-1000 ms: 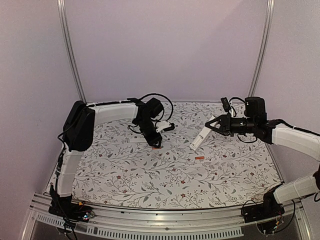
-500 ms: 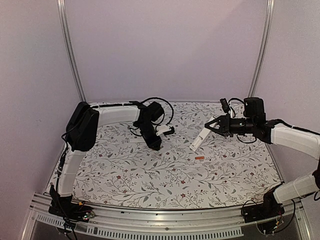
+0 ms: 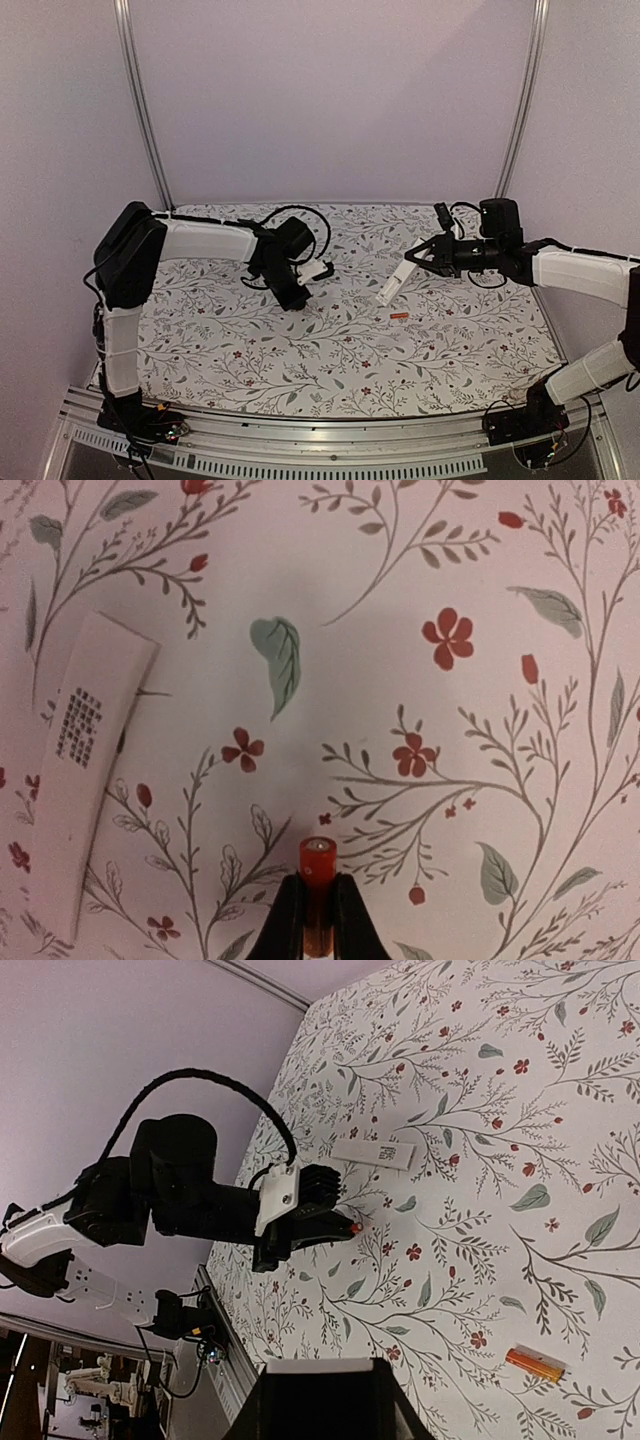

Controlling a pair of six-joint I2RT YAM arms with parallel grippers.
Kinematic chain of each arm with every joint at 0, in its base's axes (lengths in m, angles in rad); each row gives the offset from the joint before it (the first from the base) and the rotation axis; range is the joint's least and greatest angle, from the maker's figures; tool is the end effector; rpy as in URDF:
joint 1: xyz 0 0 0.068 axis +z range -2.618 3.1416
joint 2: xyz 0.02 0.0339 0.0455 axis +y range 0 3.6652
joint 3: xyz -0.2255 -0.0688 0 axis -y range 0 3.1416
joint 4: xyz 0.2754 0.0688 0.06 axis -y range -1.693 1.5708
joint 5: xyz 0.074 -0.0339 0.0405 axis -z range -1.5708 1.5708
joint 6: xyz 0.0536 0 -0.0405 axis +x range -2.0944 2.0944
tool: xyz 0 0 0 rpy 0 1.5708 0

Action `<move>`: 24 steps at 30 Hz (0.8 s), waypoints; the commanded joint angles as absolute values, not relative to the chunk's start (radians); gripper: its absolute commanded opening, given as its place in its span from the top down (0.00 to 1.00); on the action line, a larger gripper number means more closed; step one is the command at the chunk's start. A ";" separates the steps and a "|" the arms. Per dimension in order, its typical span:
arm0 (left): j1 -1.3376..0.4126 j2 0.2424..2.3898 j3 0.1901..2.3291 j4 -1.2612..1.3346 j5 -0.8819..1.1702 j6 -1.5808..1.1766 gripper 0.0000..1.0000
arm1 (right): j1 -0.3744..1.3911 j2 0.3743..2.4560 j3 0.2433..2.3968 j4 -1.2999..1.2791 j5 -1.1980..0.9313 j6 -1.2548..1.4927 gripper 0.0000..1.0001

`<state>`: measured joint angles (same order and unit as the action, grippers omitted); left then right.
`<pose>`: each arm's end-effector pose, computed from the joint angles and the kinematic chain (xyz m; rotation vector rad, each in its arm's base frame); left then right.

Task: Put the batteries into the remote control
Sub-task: Pick up the battery from the center of the board, then load the battery into the battery compartment.

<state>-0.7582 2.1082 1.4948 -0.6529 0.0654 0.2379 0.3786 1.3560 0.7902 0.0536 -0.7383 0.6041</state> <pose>0.3123 -0.3005 0.0761 1.3775 2.5032 -0.2031 0.2985 0.1576 0.1811 -0.2440 2.2129 1.3400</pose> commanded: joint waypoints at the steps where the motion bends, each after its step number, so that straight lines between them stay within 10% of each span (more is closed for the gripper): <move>1: -0.796 1.899 1.317 -0.360 0.045 0.109 1.00 | 0.376 1.407 0.767 0.180 -0.807 0.676 1.00; 24: -1.137 1.690 1.020 0.385 -0.039 -0.053 1.00 | 0.475 1.528 0.808 0.262 -0.881 0.742 1.00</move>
